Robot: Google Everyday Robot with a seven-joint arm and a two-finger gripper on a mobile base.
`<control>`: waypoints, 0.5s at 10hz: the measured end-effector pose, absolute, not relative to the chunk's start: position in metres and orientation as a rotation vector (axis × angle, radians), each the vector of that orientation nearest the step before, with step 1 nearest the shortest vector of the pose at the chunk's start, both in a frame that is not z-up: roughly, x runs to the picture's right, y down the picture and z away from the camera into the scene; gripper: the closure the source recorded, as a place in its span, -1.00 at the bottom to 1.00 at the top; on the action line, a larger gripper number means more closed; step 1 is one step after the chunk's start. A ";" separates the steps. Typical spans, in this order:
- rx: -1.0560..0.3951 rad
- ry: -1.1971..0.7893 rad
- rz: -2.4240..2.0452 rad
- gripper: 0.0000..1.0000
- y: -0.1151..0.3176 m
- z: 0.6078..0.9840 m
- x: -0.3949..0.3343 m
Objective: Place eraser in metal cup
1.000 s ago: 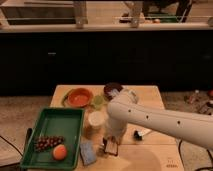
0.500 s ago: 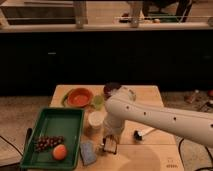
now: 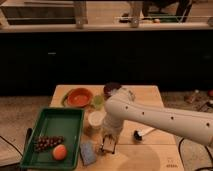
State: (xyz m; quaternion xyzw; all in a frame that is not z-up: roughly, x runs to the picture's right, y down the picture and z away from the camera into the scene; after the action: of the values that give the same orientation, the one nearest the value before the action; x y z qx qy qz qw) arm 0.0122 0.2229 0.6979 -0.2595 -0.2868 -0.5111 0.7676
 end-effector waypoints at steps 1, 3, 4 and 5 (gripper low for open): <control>-0.565 -0.627 -1.111 0.98 0.223 0.700 0.009; -0.571 -0.636 -1.102 0.70 0.223 0.704 0.007; -0.579 -0.641 -1.097 0.45 0.224 0.706 0.007; -0.585 -0.644 -1.094 0.24 0.225 0.708 0.008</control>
State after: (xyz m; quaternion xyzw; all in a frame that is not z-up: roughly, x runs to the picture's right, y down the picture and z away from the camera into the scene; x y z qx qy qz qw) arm 0.0080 0.2246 0.7077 -0.2691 -0.2964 -0.5035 0.7656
